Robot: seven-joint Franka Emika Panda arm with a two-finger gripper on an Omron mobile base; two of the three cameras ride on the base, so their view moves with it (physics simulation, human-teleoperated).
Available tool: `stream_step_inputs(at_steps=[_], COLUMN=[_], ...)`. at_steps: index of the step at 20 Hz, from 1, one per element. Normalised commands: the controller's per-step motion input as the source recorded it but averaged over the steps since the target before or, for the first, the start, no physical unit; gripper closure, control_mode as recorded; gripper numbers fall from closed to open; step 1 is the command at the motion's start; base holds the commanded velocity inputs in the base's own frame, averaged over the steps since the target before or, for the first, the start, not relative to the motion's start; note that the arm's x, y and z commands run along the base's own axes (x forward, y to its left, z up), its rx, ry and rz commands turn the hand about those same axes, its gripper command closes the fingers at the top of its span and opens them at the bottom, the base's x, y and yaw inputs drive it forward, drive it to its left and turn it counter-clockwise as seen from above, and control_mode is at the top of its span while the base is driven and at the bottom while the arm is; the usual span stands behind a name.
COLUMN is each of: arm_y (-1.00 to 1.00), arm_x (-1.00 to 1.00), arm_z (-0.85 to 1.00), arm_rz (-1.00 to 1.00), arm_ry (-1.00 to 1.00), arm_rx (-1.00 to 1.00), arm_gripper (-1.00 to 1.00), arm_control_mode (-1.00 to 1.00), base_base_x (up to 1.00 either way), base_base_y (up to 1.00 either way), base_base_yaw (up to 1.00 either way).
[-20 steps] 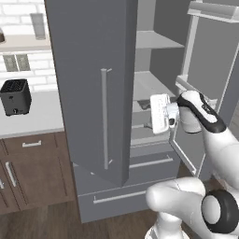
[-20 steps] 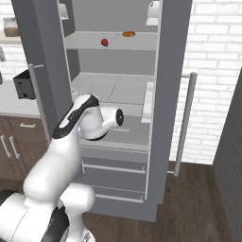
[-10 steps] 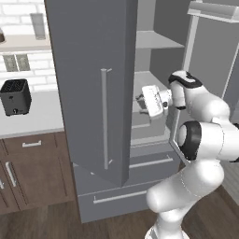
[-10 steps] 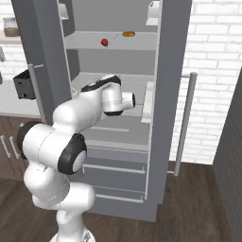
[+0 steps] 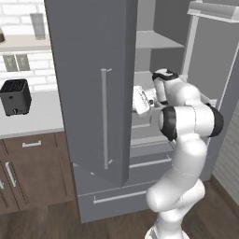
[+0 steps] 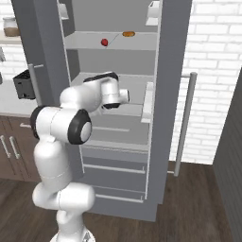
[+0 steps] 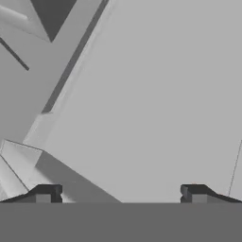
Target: Take the strawberry from the fridge and place it on top of the pancake, located on the dining counter.
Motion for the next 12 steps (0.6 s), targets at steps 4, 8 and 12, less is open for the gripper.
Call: stream_step_inputs(at_steps=[4, 8, 12], arm_y=[0.85, 0.87, 1.00], arm_x=[-0.09, -0.54, -0.61], arm_z=[-0.20, -0.01, 0.00], arm_rz=[0.02, 0.02, 0.00], arm_ry=[0.02, 0.00, 0.00], arm_rx=[0.00, 0.00, 0.00], arm_gripper=[-1.00, -1.00, -1.00], arm_control_mode=[-1.00, -1.00, -1.00], base_base_x=[0.00, 0.00, 0.00], base_base_y=[0.00, 0.00, 0.00], base_base_yaw=[0.00, 0.00, 0.00])
